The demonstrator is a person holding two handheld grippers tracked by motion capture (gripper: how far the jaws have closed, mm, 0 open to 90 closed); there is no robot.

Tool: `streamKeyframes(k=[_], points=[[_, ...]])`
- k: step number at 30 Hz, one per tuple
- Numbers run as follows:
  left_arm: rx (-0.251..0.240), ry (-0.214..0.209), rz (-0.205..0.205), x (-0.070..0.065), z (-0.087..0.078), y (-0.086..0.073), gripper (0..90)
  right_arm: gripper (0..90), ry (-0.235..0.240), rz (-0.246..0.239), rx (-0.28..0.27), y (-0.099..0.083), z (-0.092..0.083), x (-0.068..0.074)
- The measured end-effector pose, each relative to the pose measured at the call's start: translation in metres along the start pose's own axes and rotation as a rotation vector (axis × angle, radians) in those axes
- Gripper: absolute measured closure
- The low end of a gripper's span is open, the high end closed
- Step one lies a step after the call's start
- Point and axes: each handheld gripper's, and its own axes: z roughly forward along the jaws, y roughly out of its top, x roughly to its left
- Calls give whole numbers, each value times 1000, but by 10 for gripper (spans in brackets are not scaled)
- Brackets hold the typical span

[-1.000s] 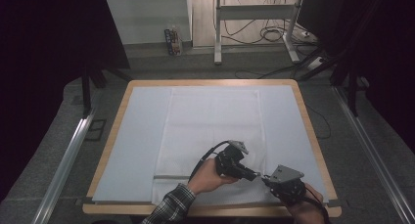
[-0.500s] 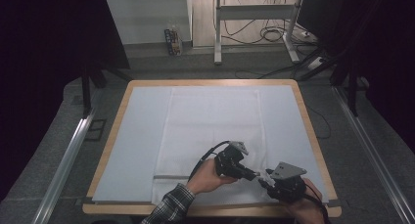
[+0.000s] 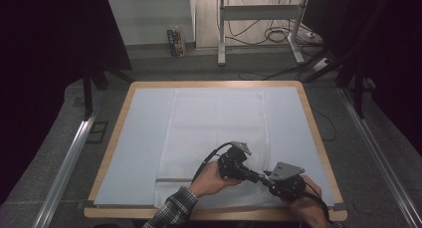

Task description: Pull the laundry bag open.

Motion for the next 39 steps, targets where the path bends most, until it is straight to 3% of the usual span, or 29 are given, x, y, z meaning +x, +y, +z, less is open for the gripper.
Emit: streamKeyframes(k=[7, 17, 20, 23, 29, 39], points=[[-4, 6, -23, -1, 0, -1, 871, 829, 15, 26, 23, 0, 0, 0], [-5, 25, -7, -4, -4, -6, 873, 839, 18, 36, 33, 2, -2, 3], [13, 75, 7, -5, -7, -9, 873, 842, 2, 29, 51, 1, -2, 3], [12, 55, 5, -2, -11, -13, 873, 843, 19, 50, 46, -1, -3, 1], [22, 76, 15, -3, -12, -14, 873, 843, 8, 43, 52, -1, -3, 2], [2, 79, -7, -4, -16, -19, 873, 843, 21, 62, 50, -2, -3, 2]])
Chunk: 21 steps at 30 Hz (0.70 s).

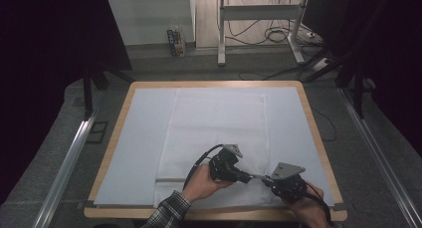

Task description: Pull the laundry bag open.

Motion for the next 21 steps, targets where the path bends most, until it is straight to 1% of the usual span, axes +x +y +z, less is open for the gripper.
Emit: streamKeyframes(k=[2, 3, 5, 7, 12, 17, 21], points=[[1, 0, -2, 0, 0, 0, 873, 843, 2, 4, -1, 0, 0, 0], [9, 21, 9, -2, -2, -1, 873, 843, -1, 6, 1, 0, 0, 1], [6, 21, 3, -2, -3, -2, 873, 843, -3, 8, 2, -1, 0, 0], [2, 33, -2, -1, -7, -5, 873, 843, 1, 20, -1, -2, 0, -1], [5, 52, -7, 1, -13, -10, 873, 843, -2, 19, 6, -2, 1, -1], [8, 61, -13, 1, -18, -14, 873, 843, -1, 21, 16, -2, 1, -2], [6, 66, -17, 2, -22, -17, 873, 843, -3, 26, 12, -2, 1, -2]])
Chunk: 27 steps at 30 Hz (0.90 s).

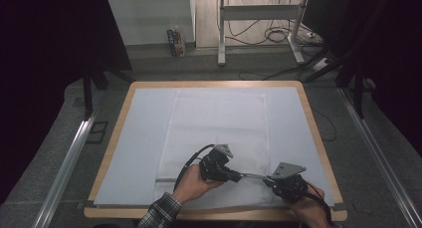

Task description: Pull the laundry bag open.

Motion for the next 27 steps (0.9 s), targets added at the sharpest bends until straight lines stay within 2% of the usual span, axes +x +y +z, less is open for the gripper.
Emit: streamKeyframes(k=[9, 27], points=[[-11, 3, -30, 6, -10, -12, 873, 842, -1, 11, 1, -2, 0, -2], [-18, 32, -52, 10, -28, -29, 873, 843, 0, 16, 5, -2, 0, -1]])
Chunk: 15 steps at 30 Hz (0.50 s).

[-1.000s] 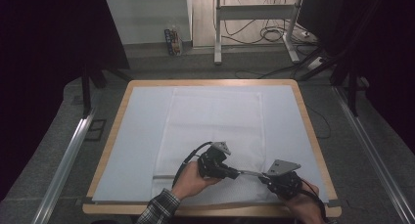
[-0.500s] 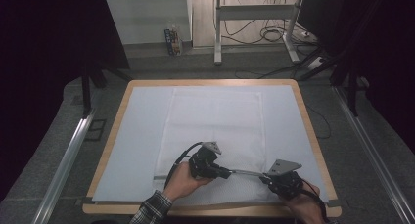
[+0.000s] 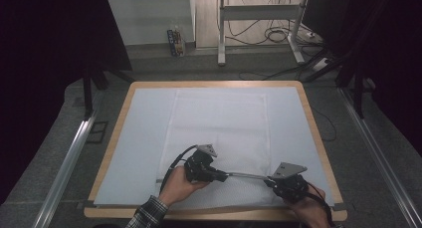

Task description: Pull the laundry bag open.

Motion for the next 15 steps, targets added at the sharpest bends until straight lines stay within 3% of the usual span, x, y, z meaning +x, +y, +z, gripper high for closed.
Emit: streamKeyframes(k=[15], points=[[-9, 31, -2, 1, -11, -14, 872, 843, -1, -11, 10, 0, 0, 0]])
